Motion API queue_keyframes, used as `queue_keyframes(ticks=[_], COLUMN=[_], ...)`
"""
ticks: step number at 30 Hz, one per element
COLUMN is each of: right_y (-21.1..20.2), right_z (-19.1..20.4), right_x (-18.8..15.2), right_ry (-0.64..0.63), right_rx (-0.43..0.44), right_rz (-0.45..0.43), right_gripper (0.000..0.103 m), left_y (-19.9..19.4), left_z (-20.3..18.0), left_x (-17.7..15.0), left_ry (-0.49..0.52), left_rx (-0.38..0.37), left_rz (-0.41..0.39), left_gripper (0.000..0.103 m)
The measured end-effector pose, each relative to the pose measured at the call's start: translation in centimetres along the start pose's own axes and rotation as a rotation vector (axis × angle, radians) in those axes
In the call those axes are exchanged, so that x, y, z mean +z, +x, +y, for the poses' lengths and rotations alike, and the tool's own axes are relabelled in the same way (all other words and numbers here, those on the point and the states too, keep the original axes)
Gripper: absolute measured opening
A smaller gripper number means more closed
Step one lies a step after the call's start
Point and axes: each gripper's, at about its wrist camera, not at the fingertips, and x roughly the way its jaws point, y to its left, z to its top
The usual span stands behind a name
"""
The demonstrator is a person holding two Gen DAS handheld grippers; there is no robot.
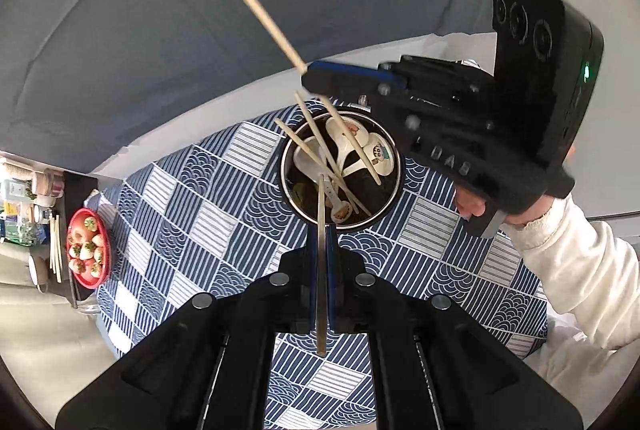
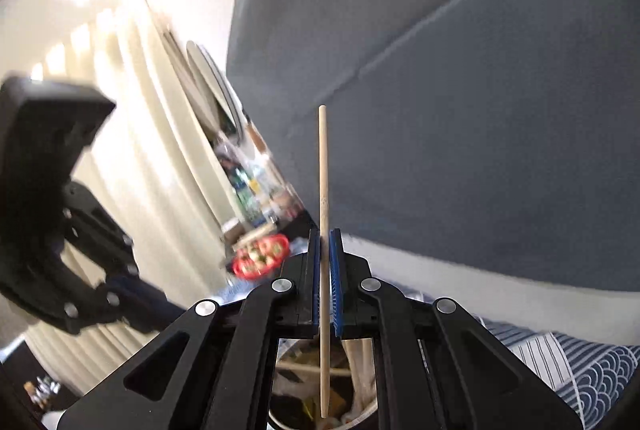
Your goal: Organize utensils
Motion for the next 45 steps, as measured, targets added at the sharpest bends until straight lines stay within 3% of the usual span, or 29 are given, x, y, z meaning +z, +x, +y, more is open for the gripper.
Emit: queue_keyframes(ticks=[11, 20, 21, 23, 24, 25, 26, 28, 29, 31, 35, 40, 45], right_y=[1.1, 0.8, 0.6, -0.6, -0.8, -1.3, -1.8, -2.7, -3.2, -4.1, -5.5, -7.0, -8.7], right_z=[0.4, 1.5, 1.5, 1.5, 1.6, 1.7, 1.8, 2.0, 2.1, 2.3, 2.9, 3.3, 4.1], right_x=[-3.3, -4.4, -4.4, -4.4, -4.2, -4.1, -3.9, -3.6, -3.4, -3.0, -2.7, -2.8, -3.2], right_ry=[-0.155, -0.246, -0.252, -0.252, -0.252, -0.255, -0.26, -0.265, -0.265, -0.269, -0.29, -0.297, -0.308], right_rx=[-0.085, -0.11, -0.114, -0.126, -0.139, -0.155, -0.164, -0.172, -0.179, -0.2, -0.258, -0.324, -0.375], right_rz=[0.167, 0.229, 0.23, 0.215, 0.207, 0.197, 0.188, 0.181, 0.179, 0.174, 0.177, 0.2, 0.236], right_gripper=[0.005, 0.006, 0.009, 0.012, 0.027, 0.047, 0.055, 0.057, 0.059, 0.072, 0.083, 0.087, 0.089], left_y=[3.3, 4.7, 4.6, 4.1, 3.8, 3.4, 3.1, 2.6, 2.3, 1.9, 0.7, -0.4, -1.4], left_z=[-0.6, -0.2, 0.0, 0.6, 1.0, 1.3, 1.7, 2.4, 2.9, 3.7, 4.9, 5.1, 3.7], left_x=[1.2, 0.9, 0.8, 0.6, 0.3, 0.0, -0.4, -1.3, -1.9, -3.3, -5.9, -9.4, -12.3], left_ry=[0.011, -0.004, -0.011, -0.031, -0.041, -0.048, -0.062, -0.092, -0.112, -0.158, -0.269, -0.381, -0.428], left_rx=[-0.028, -0.007, 0.001, 0.013, 0.028, 0.043, 0.063, 0.083, 0.092, 0.111, 0.132, 0.143, 0.154], left_rz=[0.05, 0.077, 0.068, 0.039, 0.019, 0.003, -0.016, -0.045, -0.064, -0.102, -0.224, -0.36, -0.486], left_gripper=[0.004, 0.005, 0.011, 0.032, 0.05, 0.06, 0.063, 0.076, 0.078, 0.08, 0.088, 0.096, 0.097])
